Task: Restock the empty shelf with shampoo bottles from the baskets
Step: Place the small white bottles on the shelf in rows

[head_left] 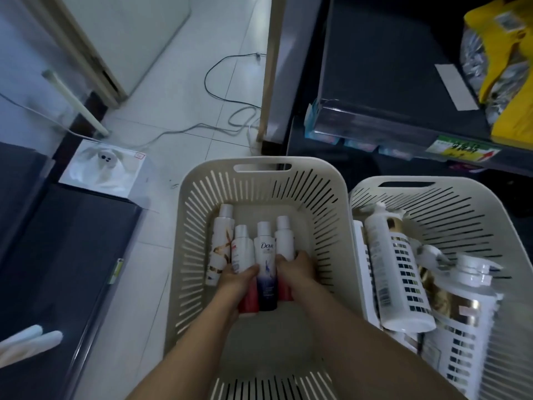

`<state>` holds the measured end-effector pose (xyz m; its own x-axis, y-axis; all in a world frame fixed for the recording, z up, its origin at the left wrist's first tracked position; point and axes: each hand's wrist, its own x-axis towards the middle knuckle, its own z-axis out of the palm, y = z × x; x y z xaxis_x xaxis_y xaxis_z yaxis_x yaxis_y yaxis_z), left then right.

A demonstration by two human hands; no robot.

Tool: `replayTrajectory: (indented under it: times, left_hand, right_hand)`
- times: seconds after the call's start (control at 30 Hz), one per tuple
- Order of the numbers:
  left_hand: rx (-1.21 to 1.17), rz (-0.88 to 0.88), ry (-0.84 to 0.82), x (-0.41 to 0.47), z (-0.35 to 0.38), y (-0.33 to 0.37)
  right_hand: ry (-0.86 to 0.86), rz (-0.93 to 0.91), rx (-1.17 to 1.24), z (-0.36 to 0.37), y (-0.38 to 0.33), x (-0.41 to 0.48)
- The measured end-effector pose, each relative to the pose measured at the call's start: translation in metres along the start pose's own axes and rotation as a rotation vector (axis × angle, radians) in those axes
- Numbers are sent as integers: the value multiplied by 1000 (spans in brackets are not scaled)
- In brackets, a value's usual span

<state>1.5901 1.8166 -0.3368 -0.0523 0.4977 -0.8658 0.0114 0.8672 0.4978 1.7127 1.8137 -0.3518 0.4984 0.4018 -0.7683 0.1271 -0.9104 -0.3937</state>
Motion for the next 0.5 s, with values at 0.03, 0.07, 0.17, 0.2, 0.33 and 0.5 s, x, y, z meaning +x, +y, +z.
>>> replayTrajectory:
  times: [0.03,0.07,0.17,0.2,0.33,0.5]
  left_hand:
    - [3,19,-15,-4,-4,-1]
    - [-3,28,-45,-10,-9,-1]
    - [-94,53,-120,-32,-16,4]
    - [-106,77,-125,-40,-19,6]
    - [-151,170,-186,-82,-31,14]
    - [-261,237,-294,-146,-53,26]
  right_hand:
    - [-17,-19,-24,2,2,-3]
    - [-37,-33,-23,3,4,-8]
    - [-100,-80,90,4,3,-28]
    - [-120,-114,120,2,1,-37]
    - [-269,-189,351,-21,-4,-71]
    - [-462,-165,551,-56,-10,-121]
